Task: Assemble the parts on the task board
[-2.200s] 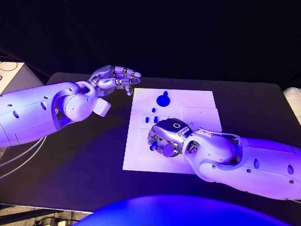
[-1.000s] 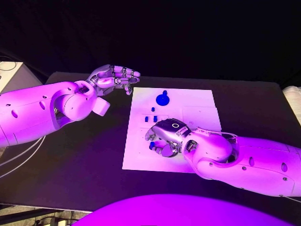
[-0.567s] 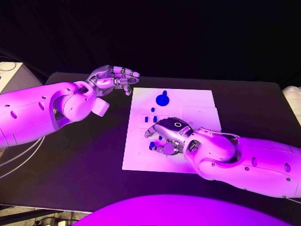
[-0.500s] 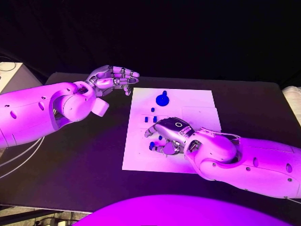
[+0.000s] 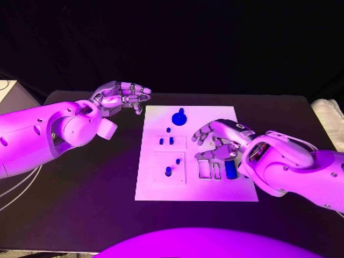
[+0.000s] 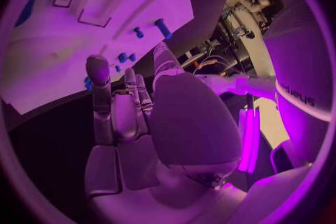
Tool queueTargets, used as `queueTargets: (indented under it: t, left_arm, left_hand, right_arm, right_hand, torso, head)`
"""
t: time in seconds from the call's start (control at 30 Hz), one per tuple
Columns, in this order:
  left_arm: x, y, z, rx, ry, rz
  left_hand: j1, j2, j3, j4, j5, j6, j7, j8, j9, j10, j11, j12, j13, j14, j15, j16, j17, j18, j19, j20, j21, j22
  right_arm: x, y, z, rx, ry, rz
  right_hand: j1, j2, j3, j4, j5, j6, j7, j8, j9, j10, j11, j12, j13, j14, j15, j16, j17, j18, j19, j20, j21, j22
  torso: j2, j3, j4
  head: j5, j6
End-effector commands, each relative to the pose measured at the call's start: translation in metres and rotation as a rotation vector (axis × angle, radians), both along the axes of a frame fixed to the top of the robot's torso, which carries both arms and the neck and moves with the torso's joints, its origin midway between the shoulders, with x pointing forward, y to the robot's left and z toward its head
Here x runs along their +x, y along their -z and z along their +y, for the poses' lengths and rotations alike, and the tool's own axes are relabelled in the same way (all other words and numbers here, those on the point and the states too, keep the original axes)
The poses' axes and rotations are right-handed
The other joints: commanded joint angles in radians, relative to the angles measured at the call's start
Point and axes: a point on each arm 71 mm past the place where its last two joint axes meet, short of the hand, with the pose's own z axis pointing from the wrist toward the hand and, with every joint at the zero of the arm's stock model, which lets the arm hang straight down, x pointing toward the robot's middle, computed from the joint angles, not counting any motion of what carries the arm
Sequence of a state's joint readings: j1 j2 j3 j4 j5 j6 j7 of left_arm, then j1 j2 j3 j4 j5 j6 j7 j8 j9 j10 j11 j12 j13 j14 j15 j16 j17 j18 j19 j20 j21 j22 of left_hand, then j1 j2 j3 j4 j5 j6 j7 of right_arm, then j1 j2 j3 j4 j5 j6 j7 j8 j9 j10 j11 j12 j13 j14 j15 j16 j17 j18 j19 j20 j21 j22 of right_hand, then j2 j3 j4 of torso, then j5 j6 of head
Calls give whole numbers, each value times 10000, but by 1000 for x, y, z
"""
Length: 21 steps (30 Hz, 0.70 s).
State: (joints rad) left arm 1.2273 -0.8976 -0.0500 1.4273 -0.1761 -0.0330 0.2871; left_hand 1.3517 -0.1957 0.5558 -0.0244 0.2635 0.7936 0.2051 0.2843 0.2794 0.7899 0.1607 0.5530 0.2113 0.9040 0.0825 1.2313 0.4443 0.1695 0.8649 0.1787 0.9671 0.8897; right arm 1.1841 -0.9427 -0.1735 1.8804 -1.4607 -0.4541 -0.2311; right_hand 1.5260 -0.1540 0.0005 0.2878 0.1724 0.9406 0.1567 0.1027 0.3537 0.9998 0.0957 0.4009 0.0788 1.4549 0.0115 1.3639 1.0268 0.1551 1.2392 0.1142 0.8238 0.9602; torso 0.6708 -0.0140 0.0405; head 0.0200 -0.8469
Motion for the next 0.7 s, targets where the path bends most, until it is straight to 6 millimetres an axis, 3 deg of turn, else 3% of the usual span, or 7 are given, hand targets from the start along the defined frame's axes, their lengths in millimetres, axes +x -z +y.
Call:
queueTargets:
  t: [0.03,0.2,0.27,0.3,0.4,0.53,0.7]
  left_arm:
    - [-2,0,-1,-232,120,-27]
    - [-5,2,0,-375,76,-43]
    - [-8,5,1,-414,44,10]
    - [-9,6,2,-426,32,34]
    - [-12,11,2,-478,17,118]
    - [-16,14,1,-534,56,194]
    - [-18,16,-2,-583,135,247]
  left_hand:
    - [-135,-4,-39,62,-8,-83,145,46,-3,-61,-2,50,-14,-13,68,-16,-13,146,-11,57,-45,-13]
    - [-203,-40,-96,115,-10,-105,138,74,-2,-62,-6,96,-14,-18,73,-11,-13,145,-18,65,-72,-28]
    - [-229,-53,-120,137,-8,-111,135,86,-1,-62,-8,114,-14,-19,73,-8,-13,145,-22,68,-85,-36]
    - [-229,-53,-120,137,-8,-111,135,86,-1,-62,-8,114,-14,-19,73,-8,-13,145,-22,68,-85,-36]
    - [-229,-53,-120,137,-8,-111,135,86,-1,-62,-8,114,-14,-19,73,-8,-13,145,-22,68,-85,-36]
    - [-229,-53,-120,137,-8,-111,135,86,-1,-62,-8,114,-14,-19,73,-8,-13,145,-22,68,-85,-36]
    - [-243,-58,-136,153,-5,-117,132,96,-1,-60,-11,131,-13,-20,72,-5,-12,145,-24,70,-95,-42]
  right_arm:
    - [11,-3,-35,2006,1977,1510]
    - [17,-1,-80,1905,3349,2126]
    - [15,3,-94,1546,3636,2441]
    - [13,4,-99,1374,3706,2540]
    - [6,9,-110,716,3842,2786]
    - [-4,16,-118,-70,3999,2961]
    - [-12,26,-122,-842,4304,3113]
  right_hand:
    - [-15,259,244,28,-82,414,0,193,49,1165,-161,16,-3,165,-103,185,442,-109,302,-80,406,356]
    - [-109,74,293,21,-119,816,-287,365,89,2780,-528,374,441,370,-394,521,1192,-218,654,-316,1006,884]
    - [-543,-110,88,-5,-83,931,-441,472,148,3335,-680,1412,1432,486,-535,744,1659,-346,962,-469,1598,1396]
    - [-713,-74,45,-77,-73,974,-479,541,195,3484,-745,2978,3304,559,-574,896,1990,-405,1110,-512,1894,1652]
    - [-1174,-52,-192,-98,81,906,-478,760,398,3674,-745,7591,9148,686,-569,1258,2869,-520,1359,-530,2470,2235]
    - [-1643,120,-453,23,130,914,-505,934,538,4293,-706,9419,11713,838,-545,1561,3723,-642,1625,-514,3108,2807]
    - [-2338,170,-787,54,447,931,-529,1096,660,4666,-709,10197,12883,945,-542,1763,4338,-721,1785,-508,3528,3204]
  torso:
    - [-70,-2,-77]
    - [-106,2,-96]
    - [-118,18,-103]
    - [-127,25,-116]
    - [-127,28,-137]
    - [-157,30,-148]
    - [-151,24,-143]
  head:
    - [-300,142]
    - [-597,195]
    - [-712,224]
    - [-751,234]
    - [-833,262]
    - [-931,249]
    - [-1023,248]
